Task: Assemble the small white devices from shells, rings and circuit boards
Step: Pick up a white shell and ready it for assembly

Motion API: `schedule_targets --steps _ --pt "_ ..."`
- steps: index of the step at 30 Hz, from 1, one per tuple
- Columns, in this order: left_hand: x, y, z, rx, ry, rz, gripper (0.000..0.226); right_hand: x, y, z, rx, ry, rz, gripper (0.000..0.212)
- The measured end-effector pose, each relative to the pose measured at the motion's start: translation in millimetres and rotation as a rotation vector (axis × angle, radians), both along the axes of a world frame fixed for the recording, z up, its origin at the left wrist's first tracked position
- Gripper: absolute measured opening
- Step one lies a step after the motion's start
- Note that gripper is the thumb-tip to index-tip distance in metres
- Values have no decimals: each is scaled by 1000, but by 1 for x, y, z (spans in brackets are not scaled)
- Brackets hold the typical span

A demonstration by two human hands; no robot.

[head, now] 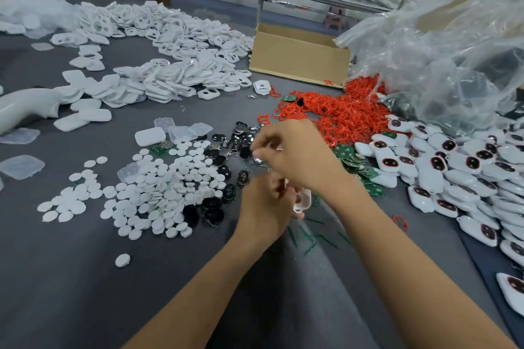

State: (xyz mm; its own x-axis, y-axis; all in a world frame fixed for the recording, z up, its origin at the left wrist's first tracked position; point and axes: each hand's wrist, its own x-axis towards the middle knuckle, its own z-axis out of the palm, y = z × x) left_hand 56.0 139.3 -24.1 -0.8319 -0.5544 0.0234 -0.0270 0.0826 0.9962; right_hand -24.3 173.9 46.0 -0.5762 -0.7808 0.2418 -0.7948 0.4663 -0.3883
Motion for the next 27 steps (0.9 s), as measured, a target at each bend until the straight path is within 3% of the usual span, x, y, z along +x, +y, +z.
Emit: schedule_targets --steps 4,6,11,15,22,27 --pt "5 1 3 -31 39 -16 43 9 -43 2 485 39 97 28" --pt "6 0 4 7 58 -19 48 12 -53 0 554 77 105 36" --pt "6 -1 -1 -34 41 -33 47 9 -54 -2 547 116 118 27" --pt "2 0 -2 15 7 -40 42 -1 -41 1 368 -11 97 27" --pt "-1 -2 -7 170 55 40 29 -13 39 -4 -246 -439 6 30" --pt "-5 -1 -8 119 76 125 20 -4 77 -20 -490 -555 -12 36"
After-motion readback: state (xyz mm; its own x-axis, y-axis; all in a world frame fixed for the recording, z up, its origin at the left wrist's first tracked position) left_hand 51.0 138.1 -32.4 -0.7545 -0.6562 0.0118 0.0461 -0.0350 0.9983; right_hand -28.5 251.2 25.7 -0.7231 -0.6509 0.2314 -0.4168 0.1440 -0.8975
